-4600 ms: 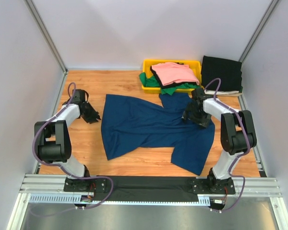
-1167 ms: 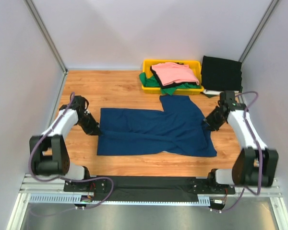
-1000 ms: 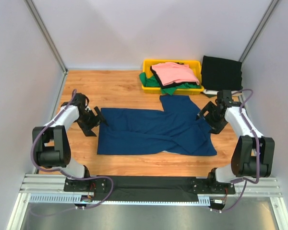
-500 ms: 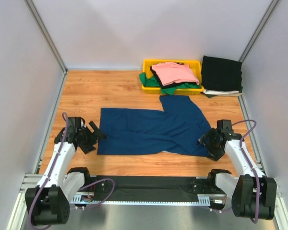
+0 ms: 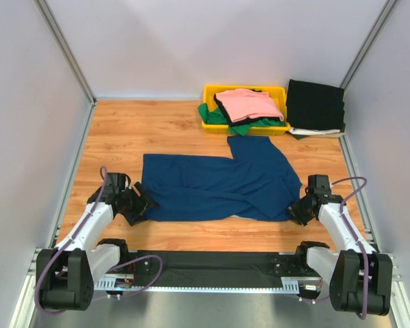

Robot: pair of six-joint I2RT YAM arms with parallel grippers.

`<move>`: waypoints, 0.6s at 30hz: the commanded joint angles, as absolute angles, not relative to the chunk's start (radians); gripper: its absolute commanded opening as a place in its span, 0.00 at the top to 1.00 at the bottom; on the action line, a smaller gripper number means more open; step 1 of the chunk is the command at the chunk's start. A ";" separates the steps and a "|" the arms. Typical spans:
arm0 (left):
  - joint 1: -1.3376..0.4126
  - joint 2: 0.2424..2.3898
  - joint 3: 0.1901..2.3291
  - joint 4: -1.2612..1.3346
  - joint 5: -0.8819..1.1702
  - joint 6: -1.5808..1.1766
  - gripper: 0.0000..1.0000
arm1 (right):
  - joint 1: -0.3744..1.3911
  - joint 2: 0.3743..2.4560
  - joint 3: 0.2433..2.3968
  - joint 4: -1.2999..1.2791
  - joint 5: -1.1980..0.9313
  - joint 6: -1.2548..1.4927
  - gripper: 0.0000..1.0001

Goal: Fold and stack the t-shirts
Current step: Fold the tshirt

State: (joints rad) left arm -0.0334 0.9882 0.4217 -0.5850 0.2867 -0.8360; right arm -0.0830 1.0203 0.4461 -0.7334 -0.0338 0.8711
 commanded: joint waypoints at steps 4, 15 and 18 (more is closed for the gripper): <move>-0.084 1.038 0.380 -0.552 0.232 -0.831 0.26 | -0.084 1.058 0.394 -0.598 0.015 0.867 0.98; -0.035 1.317 0.878 -0.629 0.199 -0.723 1.00 | -0.080 1.365 0.961 -0.733 -0.136 0.744 1.00; 0.018 1.411 1.250 -0.768 0.247 -0.686 1.00 | -0.080 1.446 1.318 -0.905 -0.141 0.677 1.00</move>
